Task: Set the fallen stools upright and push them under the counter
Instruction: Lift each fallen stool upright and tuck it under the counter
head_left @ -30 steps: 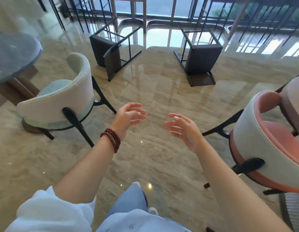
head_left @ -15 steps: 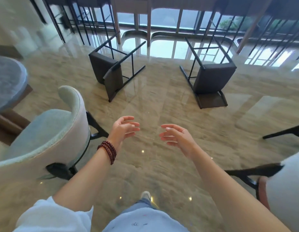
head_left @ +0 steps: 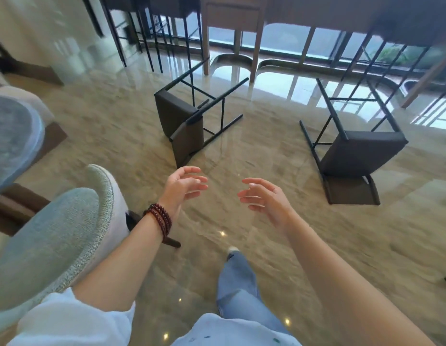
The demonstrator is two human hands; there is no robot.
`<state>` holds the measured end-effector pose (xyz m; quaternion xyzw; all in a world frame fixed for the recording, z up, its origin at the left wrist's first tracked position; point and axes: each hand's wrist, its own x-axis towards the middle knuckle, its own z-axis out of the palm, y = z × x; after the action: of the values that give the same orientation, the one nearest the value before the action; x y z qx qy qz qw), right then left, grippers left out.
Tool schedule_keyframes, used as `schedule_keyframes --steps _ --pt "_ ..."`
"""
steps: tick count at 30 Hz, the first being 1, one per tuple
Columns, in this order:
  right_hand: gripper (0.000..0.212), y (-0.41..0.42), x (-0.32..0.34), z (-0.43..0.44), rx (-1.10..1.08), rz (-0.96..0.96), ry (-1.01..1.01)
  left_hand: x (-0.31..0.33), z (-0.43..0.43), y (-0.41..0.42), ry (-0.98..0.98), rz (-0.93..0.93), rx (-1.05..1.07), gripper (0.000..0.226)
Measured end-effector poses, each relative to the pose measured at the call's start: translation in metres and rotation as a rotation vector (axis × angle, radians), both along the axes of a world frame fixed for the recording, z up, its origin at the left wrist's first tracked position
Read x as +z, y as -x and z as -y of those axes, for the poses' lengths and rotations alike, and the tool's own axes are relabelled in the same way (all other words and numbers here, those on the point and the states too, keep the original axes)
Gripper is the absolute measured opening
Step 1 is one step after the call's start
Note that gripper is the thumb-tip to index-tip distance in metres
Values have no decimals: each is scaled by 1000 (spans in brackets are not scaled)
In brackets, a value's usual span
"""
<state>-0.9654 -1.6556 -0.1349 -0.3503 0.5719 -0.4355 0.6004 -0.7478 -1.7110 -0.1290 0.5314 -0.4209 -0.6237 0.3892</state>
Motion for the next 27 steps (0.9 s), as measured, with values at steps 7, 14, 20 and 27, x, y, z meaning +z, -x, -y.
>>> schedule_keyframes --steps 7,14,20,27 --pt "20 32 5 170 130 0 -2 -2 135 27 -1 -6 141 32" --pt "22 23 4 294 240 -23 -34 -9 230 21 -62 4 270 35" --pt "20 -18 -4 402 354 -68 -41 -25 319 -4 -77 -62 331 29" --pt "24 -83 -33 544 392 -124 -67 -71 449 -55 -164 -110 401 24"
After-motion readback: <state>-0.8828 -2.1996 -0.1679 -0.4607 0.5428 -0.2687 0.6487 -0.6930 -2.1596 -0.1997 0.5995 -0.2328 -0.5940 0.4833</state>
